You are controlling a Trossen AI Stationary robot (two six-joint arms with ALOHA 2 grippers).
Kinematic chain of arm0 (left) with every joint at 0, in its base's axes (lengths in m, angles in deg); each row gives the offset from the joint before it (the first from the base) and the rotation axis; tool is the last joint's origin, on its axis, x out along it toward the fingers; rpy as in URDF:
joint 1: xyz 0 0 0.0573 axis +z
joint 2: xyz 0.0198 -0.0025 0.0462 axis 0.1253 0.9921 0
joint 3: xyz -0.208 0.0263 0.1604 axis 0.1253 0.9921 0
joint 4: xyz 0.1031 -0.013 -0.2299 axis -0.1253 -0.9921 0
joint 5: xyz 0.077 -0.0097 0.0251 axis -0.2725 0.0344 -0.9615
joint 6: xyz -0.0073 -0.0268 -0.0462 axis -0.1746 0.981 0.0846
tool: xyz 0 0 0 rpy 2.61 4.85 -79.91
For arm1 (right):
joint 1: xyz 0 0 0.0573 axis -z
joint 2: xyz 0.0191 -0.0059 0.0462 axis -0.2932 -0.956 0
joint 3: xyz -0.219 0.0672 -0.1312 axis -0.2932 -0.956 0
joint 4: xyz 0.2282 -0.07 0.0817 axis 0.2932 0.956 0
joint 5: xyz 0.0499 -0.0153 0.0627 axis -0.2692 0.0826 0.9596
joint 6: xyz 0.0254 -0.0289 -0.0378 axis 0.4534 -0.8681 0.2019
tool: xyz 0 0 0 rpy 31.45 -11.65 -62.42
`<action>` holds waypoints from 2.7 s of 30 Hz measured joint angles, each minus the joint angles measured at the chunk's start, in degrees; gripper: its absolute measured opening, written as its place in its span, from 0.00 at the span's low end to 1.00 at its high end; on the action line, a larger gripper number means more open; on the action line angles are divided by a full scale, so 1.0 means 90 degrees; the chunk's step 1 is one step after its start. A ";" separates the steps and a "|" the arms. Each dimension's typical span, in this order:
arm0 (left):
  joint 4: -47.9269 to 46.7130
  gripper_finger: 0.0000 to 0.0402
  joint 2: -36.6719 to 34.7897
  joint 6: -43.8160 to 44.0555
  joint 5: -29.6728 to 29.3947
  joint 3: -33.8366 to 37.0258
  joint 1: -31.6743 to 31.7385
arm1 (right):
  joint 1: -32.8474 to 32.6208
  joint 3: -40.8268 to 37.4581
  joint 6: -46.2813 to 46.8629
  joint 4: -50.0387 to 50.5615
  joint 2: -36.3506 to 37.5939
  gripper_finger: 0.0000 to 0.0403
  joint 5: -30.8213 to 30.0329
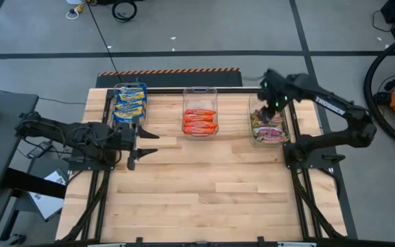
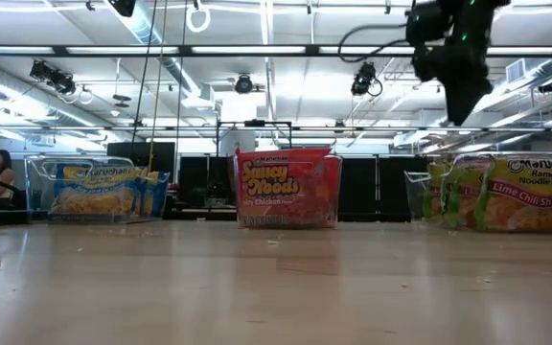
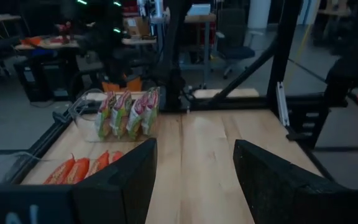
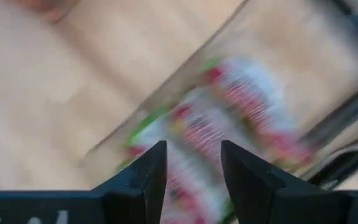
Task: Sort Maruchan noodles
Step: Adjust the right transparent bin, then return to Home Position
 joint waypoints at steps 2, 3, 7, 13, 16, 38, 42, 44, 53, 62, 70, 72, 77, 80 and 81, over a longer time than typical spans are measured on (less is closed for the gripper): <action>0.0033 0.54 -0.0098 0.0093 -0.0004 0.0000 0.0000 | -0.0707 -0.0125 0.0927 0.0216 0.0240 0.39 0.0045; -0.0008 0.54 -0.0173 0.0120 -0.0001 0.0000 0.0002 | -0.1141 -0.0241 0.1523 0.0228 0.0383 0.38 -0.0008; -0.0357 0.54 -0.0531 0.0176 -0.0001 0.0000 -0.0001 | -0.3205 -0.0758 0.4475 0.0152 0.0825 0.36 -0.0210; -0.0909 0.54 -0.0998 0.0310 -0.0002 0.0000 0.0001 | -0.5712 -0.1607 0.8377 -0.0043 0.0823 0.34 -0.0779; -0.0951 0.54 -0.1072 0.0316 -0.0002 0.0000 -0.0001 | -0.6113 -0.2000 0.9216 -0.0111 0.0586 0.34 -0.0728; -0.1939 0.54 -0.1060 0.0918 -0.0065 0.0002 0.0007 | -0.3307 -0.2440 0.7685 -0.0195 0.0313 0.34 -0.1798; -0.1893 0.54 -0.1060 0.0849 0.0014 0.0002 0.0007 | -0.2786 -0.2440 0.7145 -0.0231 0.0333 0.34 -0.2147; -0.1888 0.54 -0.1060 0.0801 0.0017 0.0002 0.0004 | -0.2593 -0.2440 0.6866 -0.0239 0.0364 0.34 -0.2202; -0.1775 0.47 -0.0983 0.0892 0.0016 0.0010 0.0002 | -0.2659 -0.2439 0.6273 -0.0805 0.0548 0.34 -0.1835; 0.0256 0.31 -0.0917 0.0591 -0.0029 0.1010 0.0075 | -0.4478 -0.2438 0.5938 -0.2129 0.0969 0.34 -0.1953; 0.1293 0.03 -0.1080 0.0567 0.0217 0.1953 0.0938 | -0.5479 -0.3571 0.1720 -0.7733 0.0947 0.27 -0.1568; 0.1094 0.02 -0.1067 0.0635 0.0374 0.2018 0.1236 | -0.5563 -0.4060 0.0807 -0.9291 0.0957 0.23 -0.1227; 0.0526 0.02 -0.1354 0.0646 0.0644 0.2018 0.1559 | -0.5580 -0.4658 -0.0083 -0.9922 0.1582 0.06 -0.0938; 0.0348 0.02 -0.1690 0.0379 0.0649 0.2016 0.1595 | -0.5543 -0.4879 -0.0472 -0.9255 0.1971 0.02 -0.0769; 0.0349 0.02 -0.1789 0.0295 0.0651 0.2015 0.1597 | -0.5543 -0.4935 -0.0393 -0.9100 0.2062 0.03 -0.0781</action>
